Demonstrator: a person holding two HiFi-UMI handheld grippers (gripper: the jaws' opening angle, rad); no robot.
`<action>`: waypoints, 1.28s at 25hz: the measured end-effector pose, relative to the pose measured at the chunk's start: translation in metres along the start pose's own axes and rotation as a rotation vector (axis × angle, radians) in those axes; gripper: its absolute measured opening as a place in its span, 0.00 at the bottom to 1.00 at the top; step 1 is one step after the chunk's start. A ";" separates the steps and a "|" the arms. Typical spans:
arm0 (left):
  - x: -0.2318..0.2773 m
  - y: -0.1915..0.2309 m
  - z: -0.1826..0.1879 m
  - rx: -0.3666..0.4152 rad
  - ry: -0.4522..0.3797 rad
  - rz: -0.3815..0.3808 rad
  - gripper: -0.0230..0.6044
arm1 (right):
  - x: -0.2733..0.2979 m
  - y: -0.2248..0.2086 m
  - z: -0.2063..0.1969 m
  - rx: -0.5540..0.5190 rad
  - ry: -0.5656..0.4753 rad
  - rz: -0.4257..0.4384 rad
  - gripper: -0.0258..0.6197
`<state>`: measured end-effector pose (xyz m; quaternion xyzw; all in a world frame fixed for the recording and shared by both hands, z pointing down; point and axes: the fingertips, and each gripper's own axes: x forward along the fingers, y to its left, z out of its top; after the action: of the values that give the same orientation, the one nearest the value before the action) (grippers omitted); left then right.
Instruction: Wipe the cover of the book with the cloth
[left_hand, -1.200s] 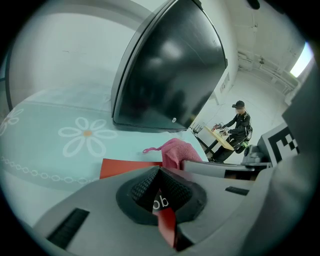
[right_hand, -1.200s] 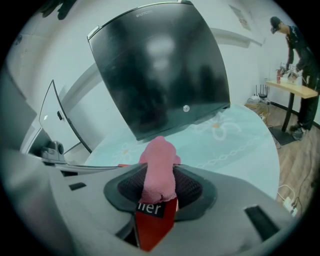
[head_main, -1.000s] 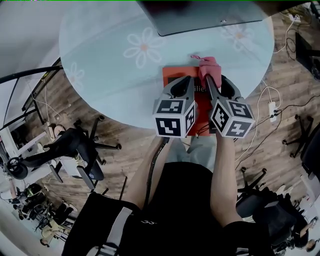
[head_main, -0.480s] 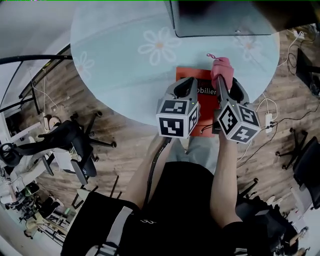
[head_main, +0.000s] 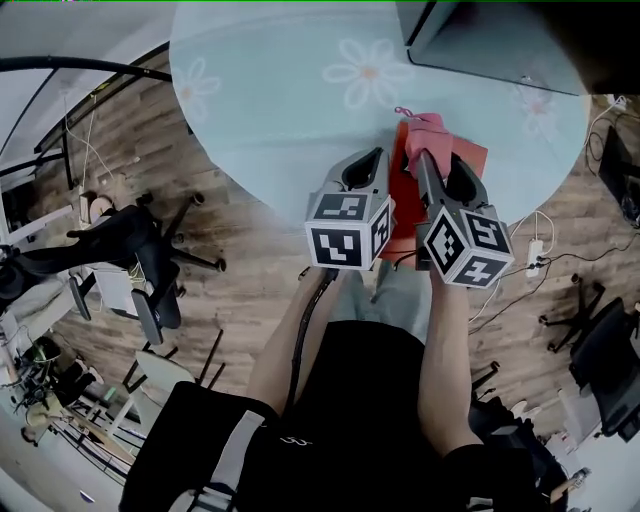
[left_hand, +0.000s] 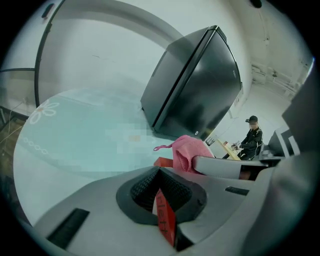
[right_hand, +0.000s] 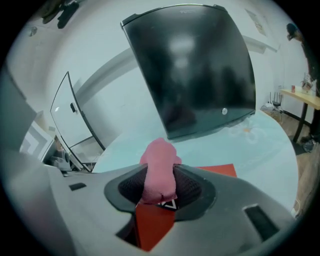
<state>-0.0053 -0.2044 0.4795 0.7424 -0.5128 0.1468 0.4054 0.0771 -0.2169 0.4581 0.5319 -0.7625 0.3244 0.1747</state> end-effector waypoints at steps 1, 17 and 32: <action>-0.001 0.003 -0.004 -0.012 0.005 0.001 0.06 | 0.001 0.004 -0.005 -0.005 0.012 0.006 0.28; -0.010 0.013 -0.045 -0.094 0.034 0.019 0.06 | -0.003 0.030 -0.048 -0.043 0.091 0.068 0.28; -0.002 -0.029 -0.062 -0.056 0.047 0.001 0.06 | -0.032 -0.023 -0.054 0.000 0.065 0.014 0.28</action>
<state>0.0317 -0.1520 0.5038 0.7269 -0.5075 0.1497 0.4379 0.1059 -0.1626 0.4852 0.5157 -0.7601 0.3428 0.1971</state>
